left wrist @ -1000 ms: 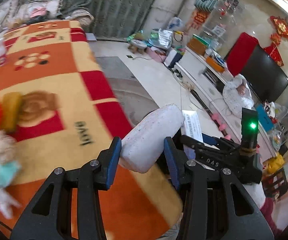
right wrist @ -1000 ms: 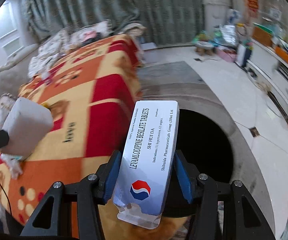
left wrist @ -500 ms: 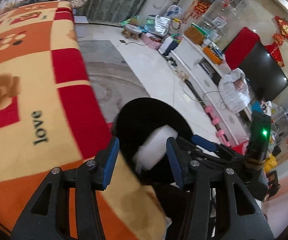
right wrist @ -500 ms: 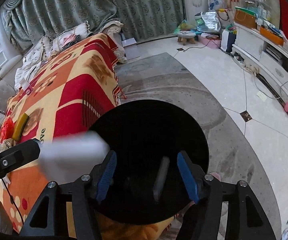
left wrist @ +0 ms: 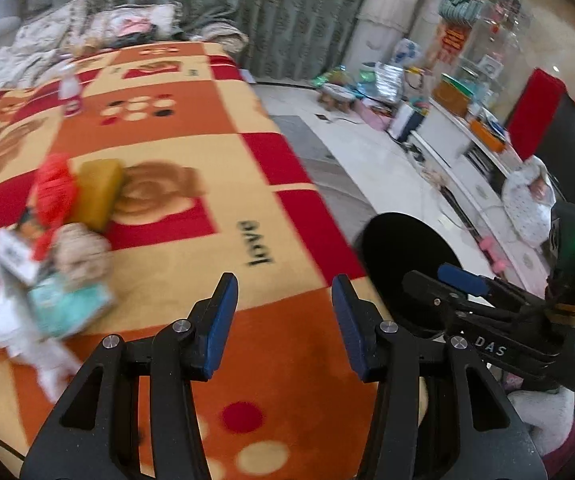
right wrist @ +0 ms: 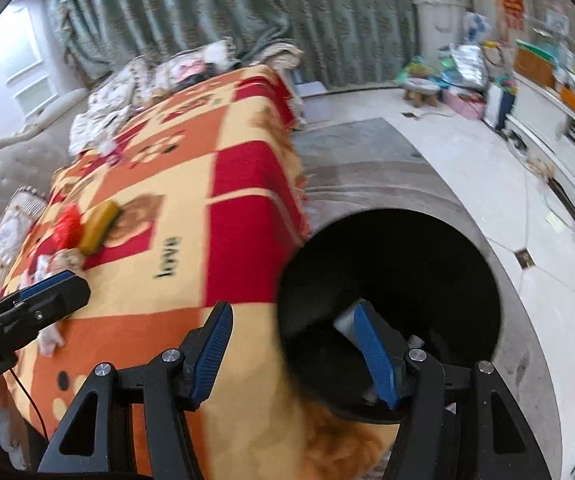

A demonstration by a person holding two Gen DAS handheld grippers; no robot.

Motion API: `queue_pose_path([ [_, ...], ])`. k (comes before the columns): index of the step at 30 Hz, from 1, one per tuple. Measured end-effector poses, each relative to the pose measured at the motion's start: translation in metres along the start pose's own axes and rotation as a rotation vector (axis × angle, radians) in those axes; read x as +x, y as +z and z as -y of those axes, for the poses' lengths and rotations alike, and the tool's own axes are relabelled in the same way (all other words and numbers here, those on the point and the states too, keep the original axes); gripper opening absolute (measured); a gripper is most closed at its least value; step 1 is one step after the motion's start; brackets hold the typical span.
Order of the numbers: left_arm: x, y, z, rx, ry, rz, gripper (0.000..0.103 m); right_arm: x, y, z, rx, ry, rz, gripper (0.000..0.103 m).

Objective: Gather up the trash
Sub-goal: 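Grasp the pink wrapper with the left tool while the right tool grasps crumpled beige paper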

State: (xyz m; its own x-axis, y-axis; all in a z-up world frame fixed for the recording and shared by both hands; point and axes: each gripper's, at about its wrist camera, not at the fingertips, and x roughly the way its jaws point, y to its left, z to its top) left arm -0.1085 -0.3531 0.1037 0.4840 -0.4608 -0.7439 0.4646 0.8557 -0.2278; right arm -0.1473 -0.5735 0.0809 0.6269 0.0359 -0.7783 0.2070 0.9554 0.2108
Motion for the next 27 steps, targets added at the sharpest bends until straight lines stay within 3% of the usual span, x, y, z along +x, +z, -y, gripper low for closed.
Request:
queue_pose_path([
  [3,-0.018,-0.004,-0.026,-0.028,0.03,0.018,0.047,0.0,0.0,-0.029,-0.036,0.042,0.0,0.067],
  [14,-0.076,-0.027,-0.152,-0.18,0.215,0.067,0.047,0.029,0.001,-0.123,-0.153,0.184,-0.06,0.067],
  [19,-0.091,-0.039,-0.207,-0.275,0.263,0.072,0.047,0.042,0.006,-0.162,-0.213,0.244,-0.079,0.067],
  [24,-0.096,-0.048,-0.237,-0.328,0.271,0.064,0.047,0.056,0.014,-0.195,-0.253,0.292,-0.097,0.067],
  [27,-0.093,-0.049,-0.242,-0.344,0.236,0.064,0.047,0.066,0.019,-0.216,-0.287,0.302,-0.104,0.067],
])
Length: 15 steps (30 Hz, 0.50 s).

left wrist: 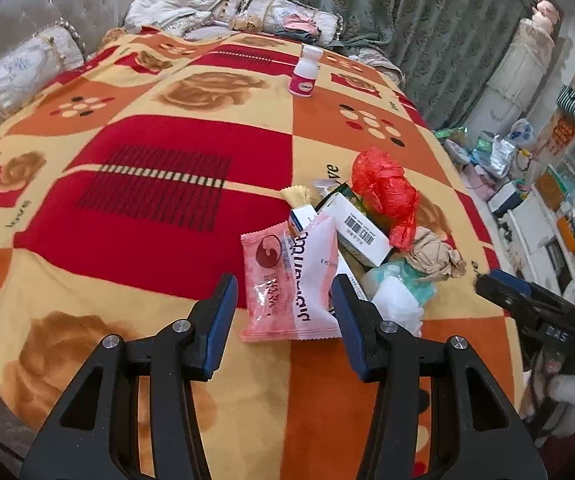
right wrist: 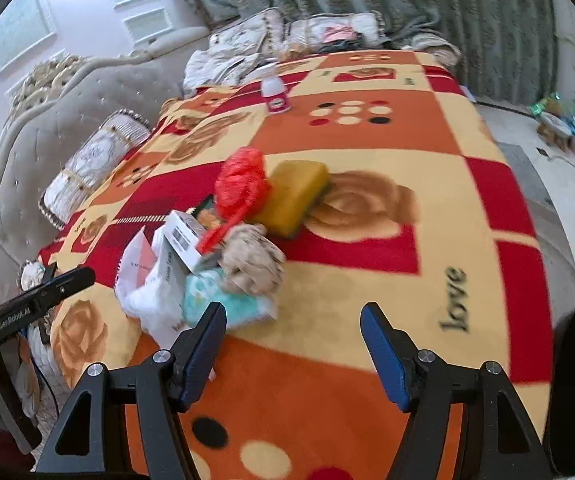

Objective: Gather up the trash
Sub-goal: 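Grasp the pink wrapper with the left tool while the right tool grasps crumpled beige paper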

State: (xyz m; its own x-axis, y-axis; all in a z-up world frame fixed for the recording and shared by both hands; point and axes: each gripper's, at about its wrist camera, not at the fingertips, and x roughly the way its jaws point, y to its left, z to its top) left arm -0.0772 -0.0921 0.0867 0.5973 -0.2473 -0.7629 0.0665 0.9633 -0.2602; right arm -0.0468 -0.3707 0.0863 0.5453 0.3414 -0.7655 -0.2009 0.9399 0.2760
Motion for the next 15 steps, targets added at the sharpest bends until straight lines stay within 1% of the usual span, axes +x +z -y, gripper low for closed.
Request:
queue_pose_path([
  [3,0.009,0.002,0.001,-0.014,-0.046,-0.011,0.049,0.014,0.011,-0.01,-0.022,0.021,-0.011,0.067],
  [5,0.017,0.004,0.002,-0.02,-0.055,-0.017,0.051,0.022,0.015,-0.015,-0.038,0.026,-0.024,0.067],
  [8,0.032,0.005,0.003,-0.022,-0.049,-0.036,0.051,0.034,0.021,-0.021,-0.067,0.03,-0.042,0.067],
  [11,0.042,0.007,0.0,-0.025,-0.011,-0.044,0.051,0.045,0.024,-0.024,-0.074,0.029,-0.057,0.067],
  [13,0.04,0.008,-0.009,-0.036,-0.022,-0.036,0.051,0.05,0.026,-0.024,-0.077,0.032,-0.065,0.067],
  [15,0.039,0.007,-0.019,-0.047,-0.048,-0.045,0.051,0.055,0.027,-0.026,-0.089,0.03,-0.073,0.067],
])
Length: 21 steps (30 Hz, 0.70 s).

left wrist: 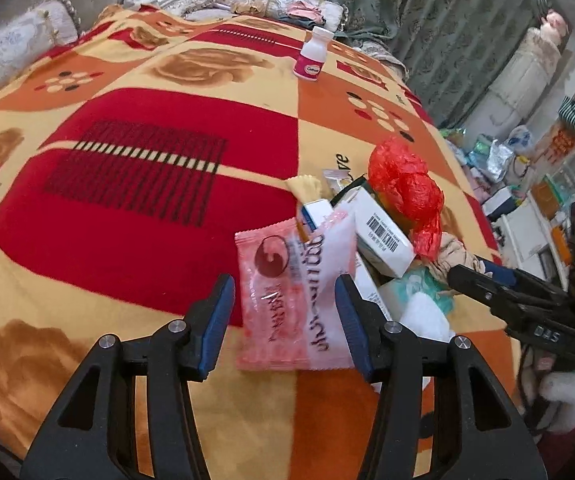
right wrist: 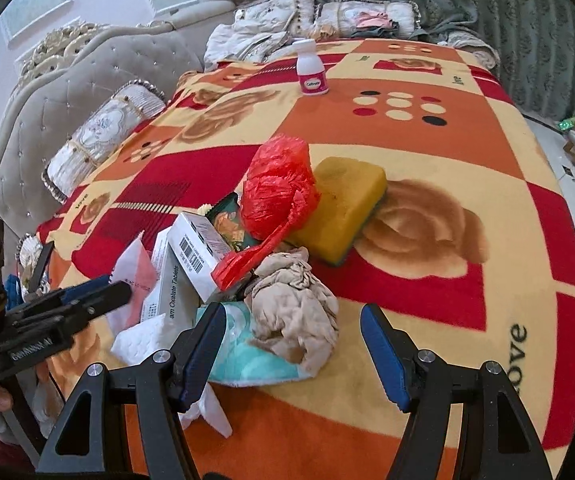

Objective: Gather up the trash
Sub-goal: 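Grasp the pink wrapper with the left tool while the right tool grasps crumpled beige paper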

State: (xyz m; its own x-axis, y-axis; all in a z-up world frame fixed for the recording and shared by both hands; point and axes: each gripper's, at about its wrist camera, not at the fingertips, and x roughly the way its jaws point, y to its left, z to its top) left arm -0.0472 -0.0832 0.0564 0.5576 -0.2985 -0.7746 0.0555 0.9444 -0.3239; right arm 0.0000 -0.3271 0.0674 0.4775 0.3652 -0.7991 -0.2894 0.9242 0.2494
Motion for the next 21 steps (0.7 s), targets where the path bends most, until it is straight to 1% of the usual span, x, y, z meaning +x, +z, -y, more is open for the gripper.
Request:
queue_pose_path([
  [3,0.005,-0.004,-0.007,0.019,-0.009,-0.044,0.051,0.006,0.003,-0.001,-0.016,0.001,-0.011,0.067],
  [5,0.012,-0.007,-0.008,0.027,0.003,-0.065,0.053,0.011,0.003,-0.001,-0.013,0.002,-0.016,0.068],
  [11,0.025,-0.006,-0.014,-0.009,0.019,-0.074,0.056,0.019,0.004,0.0,0.004,0.019,-0.023,0.068],
  [12,0.026,-0.006,-0.016,-0.022,0.009,-0.068,0.056,0.02,0.004,-0.002,-0.002,0.019,-0.025,0.066],
  [13,0.026,-0.006,-0.018,-0.032,0.003,-0.058,0.056,0.021,0.004,-0.004,-0.011,0.012,-0.027,0.063],
  [14,0.025,-0.008,-0.018,-0.033,0.0,-0.05,0.056,0.022,0.003,-0.006,-0.019,0.006,-0.025,0.047],
  [15,0.024,-0.009,-0.018,-0.028,0.001,-0.046,0.055,0.021,0.001,-0.007,-0.025,0.007,-0.024,0.04],
  [16,0.024,-0.01,-0.018,-0.023,0.0,-0.043,0.05,0.02,-0.001,-0.008,-0.029,0.009,-0.02,0.04],
  [17,0.023,-0.011,-0.018,-0.022,-0.006,-0.039,0.033,0.016,-0.003,-0.008,-0.032,0.017,-0.009,0.036],
  [19,0.021,-0.012,-0.021,-0.027,0.01,-0.05,0.013,0.007,-0.006,-0.007,-0.036,0.023,0.014,0.034],
  [21,0.014,-0.011,-0.024,-0.041,-0.007,-0.049,0.01,-0.007,-0.007,-0.004,-0.029,0.026,0.046,0.034],
])
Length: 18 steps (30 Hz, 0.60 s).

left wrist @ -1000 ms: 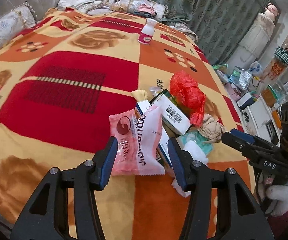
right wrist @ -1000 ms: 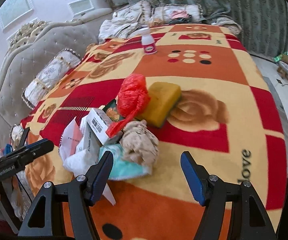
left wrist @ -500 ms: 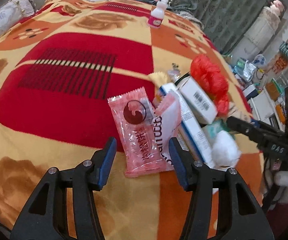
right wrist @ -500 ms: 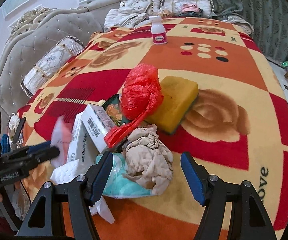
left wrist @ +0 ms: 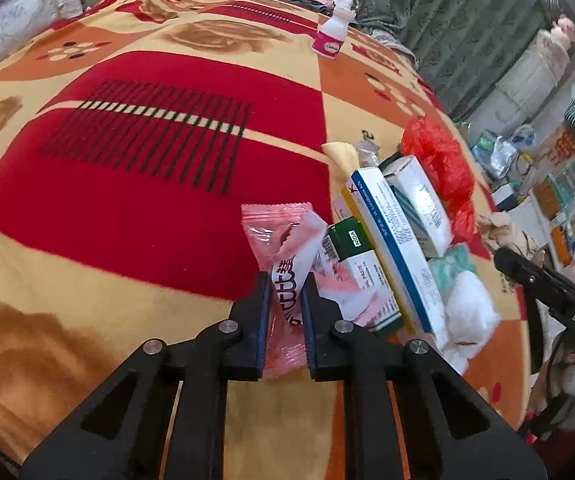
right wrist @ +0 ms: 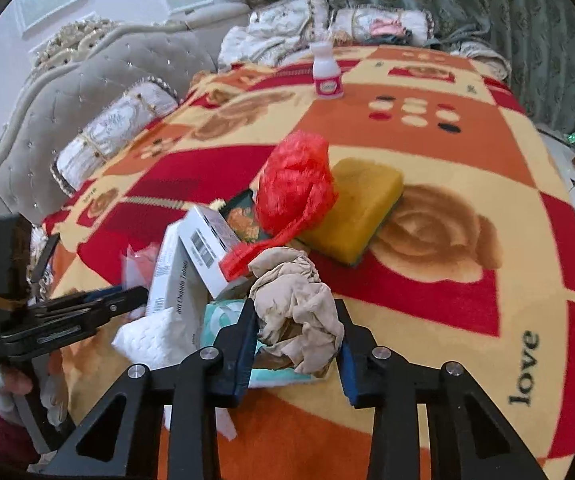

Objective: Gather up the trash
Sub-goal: 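Grasp the pink wrapper with the left tool while the right tool grasps crumpled beige paper, then carry both items over the black bin and open both tools to drop them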

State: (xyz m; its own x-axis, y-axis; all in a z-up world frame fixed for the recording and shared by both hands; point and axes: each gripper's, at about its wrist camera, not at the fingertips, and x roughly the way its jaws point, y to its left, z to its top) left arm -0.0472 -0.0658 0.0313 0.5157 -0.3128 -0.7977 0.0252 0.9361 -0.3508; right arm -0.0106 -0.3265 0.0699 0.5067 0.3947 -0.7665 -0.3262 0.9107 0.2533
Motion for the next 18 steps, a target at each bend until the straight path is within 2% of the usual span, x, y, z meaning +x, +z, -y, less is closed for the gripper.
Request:
queue_pose_path([
  [8,-0.059,0.004,0.026,0.074,-0.037,0.107,0.007,-0.052,-0.01,0.009,0.02,0.004,0.078,0.033],
  [13,-0.087,0.005,0.07,0.141,-0.11,0.162,0.007,-0.075,-0.024,0.017,0.032,-0.015,0.105,0.033],
  [18,-0.087,0.003,0.125,0.218,-0.176,0.158,0.007,-0.103,-0.039,0.036,0.058,-0.061,0.142,0.033],
])
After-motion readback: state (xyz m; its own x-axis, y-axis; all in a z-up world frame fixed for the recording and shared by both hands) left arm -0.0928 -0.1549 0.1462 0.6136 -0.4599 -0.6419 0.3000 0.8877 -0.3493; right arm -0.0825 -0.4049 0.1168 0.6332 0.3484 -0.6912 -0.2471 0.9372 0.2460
